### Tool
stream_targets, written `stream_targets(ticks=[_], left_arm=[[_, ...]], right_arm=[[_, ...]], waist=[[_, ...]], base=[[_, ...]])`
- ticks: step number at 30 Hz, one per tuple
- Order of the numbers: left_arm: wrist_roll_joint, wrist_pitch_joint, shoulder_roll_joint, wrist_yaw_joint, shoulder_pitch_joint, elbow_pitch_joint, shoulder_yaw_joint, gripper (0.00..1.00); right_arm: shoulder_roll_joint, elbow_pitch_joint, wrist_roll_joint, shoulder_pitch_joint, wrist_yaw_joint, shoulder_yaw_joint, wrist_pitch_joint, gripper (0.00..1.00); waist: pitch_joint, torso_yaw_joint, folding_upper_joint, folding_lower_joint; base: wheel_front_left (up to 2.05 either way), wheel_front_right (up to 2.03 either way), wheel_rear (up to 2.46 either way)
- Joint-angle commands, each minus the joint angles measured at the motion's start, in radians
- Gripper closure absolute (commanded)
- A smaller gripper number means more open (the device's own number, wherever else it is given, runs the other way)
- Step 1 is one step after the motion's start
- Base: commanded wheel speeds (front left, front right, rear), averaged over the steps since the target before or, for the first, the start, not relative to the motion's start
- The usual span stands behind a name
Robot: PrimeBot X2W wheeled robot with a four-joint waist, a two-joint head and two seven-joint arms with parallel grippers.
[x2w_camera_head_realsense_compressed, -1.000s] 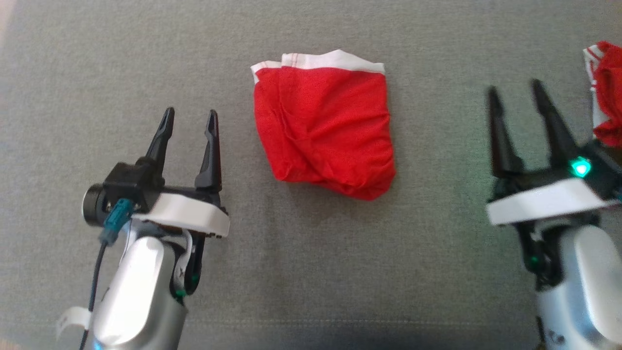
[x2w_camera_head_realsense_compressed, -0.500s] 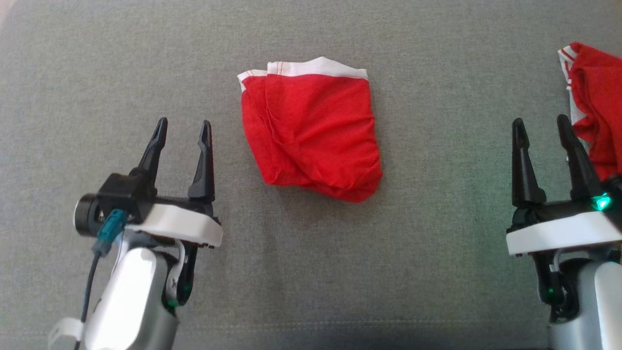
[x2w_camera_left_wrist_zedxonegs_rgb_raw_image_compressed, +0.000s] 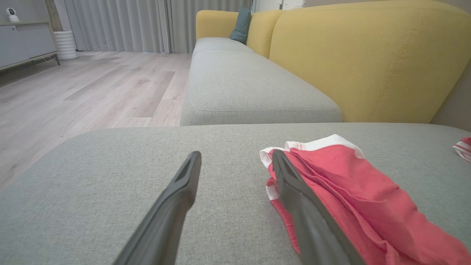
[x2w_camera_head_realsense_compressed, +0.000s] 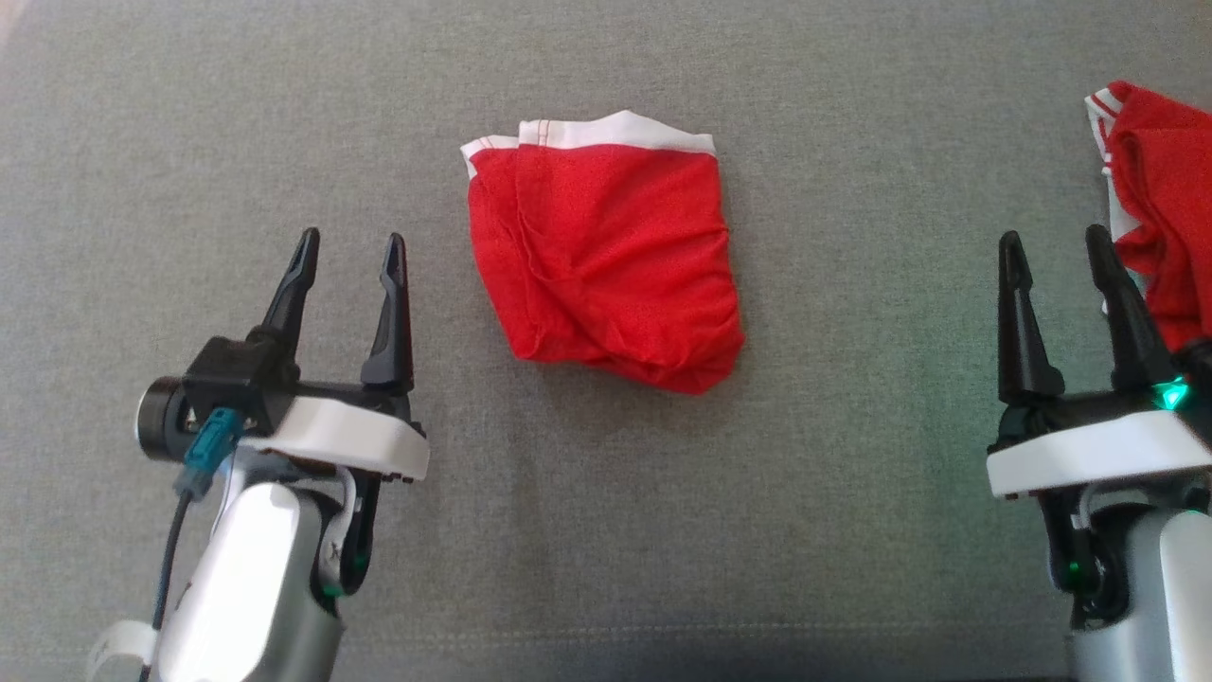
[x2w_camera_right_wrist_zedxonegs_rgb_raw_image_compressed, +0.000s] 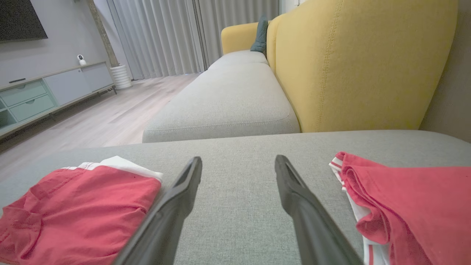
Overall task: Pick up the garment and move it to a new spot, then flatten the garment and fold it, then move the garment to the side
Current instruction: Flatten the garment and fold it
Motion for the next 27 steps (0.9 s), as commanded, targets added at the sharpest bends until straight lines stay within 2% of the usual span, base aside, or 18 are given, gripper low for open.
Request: stream_targets(ticks=[1, 2, 3, 8, 18, 21, 27], left_arm=[[0.006, 0.0, 0.026, 0.004, -0.011, -0.041, 0.028, 0.0], [0.006, 0.0, 0.027, 0.005, -0.013, -0.042, 0.027, 0.0], [0.006, 0.0, 0.028, 0.005, -0.015, -0.043, 0.026, 0.0], [0.005, 0.001, 0.031, 0.004, -0.031, -0.05, 0.022, 0.0], [0.0, -0.01, 0.015, -0.004, -0.071, -0.034, 0.004, 0.0], [-0.004, -0.015, 0.006, -0.005, -0.078, -0.023, 0.0, 0.0], [-0.008, -0.021, -0.002, -0.006, -0.085, -0.008, -0.003, 0.0]], right_arm=[[0.005, -0.04, 0.003, 0.006, -0.001, 0.017, 0.01, 0.05], [0.006, -0.036, 0.004, 0.005, -0.001, 0.019, 0.017, 0.56], [0.006, -0.03, 0.007, 0.004, -0.001, 0.023, 0.022, 1.0], [0.007, 0.029, 0.022, -0.049, -0.001, 0.093, 0.041, 1.0], [0.017, 0.312, 0.124, -0.302, -0.001, 0.503, 0.06, 1.0], [0.017, 0.402, 0.163, -0.365, -0.001, 0.56, 0.059, 1.0], [0.018, 0.503, 0.214, -0.432, -0.001, 0.624, 0.05, 1.0]], waist=[[0.003, 0.0, 0.0, 0.0], [0.005, 0.001, 0.0, 0.0], [0.007, 0.001, 0.0, 0.0], [0.031, 0.01, 0.0, 0.0], [0.078, 0.073, 0.0, 0.0], [0.084, 0.095, 0.0, 0.0], [0.087, 0.114, 0.0, 0.0]], base=[[0.0, 0.0, 0.0], [0.0, 0.0, 0.0], [0.0, 0.0, 0.0], [0.0, 0.0, 0.0], [0.0, 0.0, 0.0], [0.0, 0.0, 0.0], [0.0, 0.0, 0.0]])
